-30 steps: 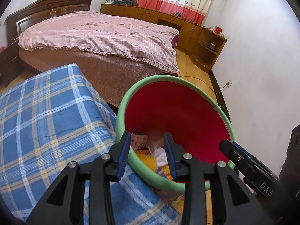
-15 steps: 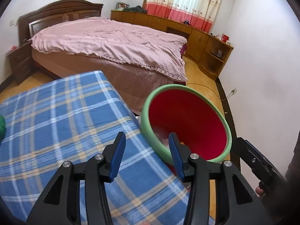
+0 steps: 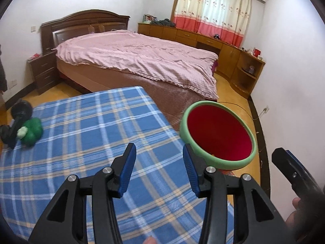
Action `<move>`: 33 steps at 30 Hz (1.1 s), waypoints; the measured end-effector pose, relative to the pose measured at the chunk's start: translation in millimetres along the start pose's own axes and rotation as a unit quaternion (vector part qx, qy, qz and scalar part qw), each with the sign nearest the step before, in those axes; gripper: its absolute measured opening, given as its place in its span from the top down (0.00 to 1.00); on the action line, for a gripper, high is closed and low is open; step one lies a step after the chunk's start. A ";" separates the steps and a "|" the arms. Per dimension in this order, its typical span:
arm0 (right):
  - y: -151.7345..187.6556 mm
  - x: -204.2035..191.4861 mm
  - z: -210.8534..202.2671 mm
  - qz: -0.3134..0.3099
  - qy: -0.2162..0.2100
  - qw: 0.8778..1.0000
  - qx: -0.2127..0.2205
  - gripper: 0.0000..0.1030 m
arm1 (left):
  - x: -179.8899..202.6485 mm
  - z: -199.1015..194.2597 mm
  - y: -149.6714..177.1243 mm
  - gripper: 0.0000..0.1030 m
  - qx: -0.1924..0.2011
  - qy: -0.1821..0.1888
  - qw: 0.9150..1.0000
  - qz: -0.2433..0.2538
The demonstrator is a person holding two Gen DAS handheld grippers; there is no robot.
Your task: Collect trash
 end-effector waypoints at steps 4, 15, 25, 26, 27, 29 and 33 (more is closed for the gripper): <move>4.2 -10.5 -7.6 -0.007 -0.005 1.000 0.000 0.09 | -9.9 -15.5 3.4 0.53 0.010 -0.018 1.000 -0.006; 12.2 -31.3 -22.4 -0.015 -0.012 1.000 0.000 0.09 | -23.8 -42.6 15.7 0.53 0.023 -0.044 0.999 -0.010; 11.9 -39.9 -23.9 -0.025 -0.017 1.000 -0.002 0.07 | -35.0 -53.0 19.2 0.53 0.030 -0.057 0.998 -0.023; 12.2 -40.4 -24.0 -0.026 -0.017 1.000 -0.002 0.07 | -35.9 -53.9 19.1 0.53 0.031 -0.057 0.998 -0.024; 12.2 -40.8 -23.9 -0.026 -0.017 1.000 -0.002 0.07 | -36.5 -54.3 19.2 0.53 0.032 -0.058 0.997 -0.025; 12.5 -41.5 -23.9 -0.027 -0.017 0.999 -0.003 0.07 | -37.7 -54.1 18.7 0.53 0.032 -0.059 0.997 -0.027; 12.8 -41.7 -23.8 -0.026 -0.017 1.000 -0.003 0.07 | -39.1 -54.5 18.4 0.53 0.034 -0.059 0.997 -0.029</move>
Point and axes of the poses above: each gripper's, at about its wrist camera, not at the fingertips, and z roughly the way its jaws point, x to its right, y to its underside, the point moved 3 cm from there along z, roughly the way its jaws point, and after that the axes turned 11 degrees about -y, right-handed, at the moved point
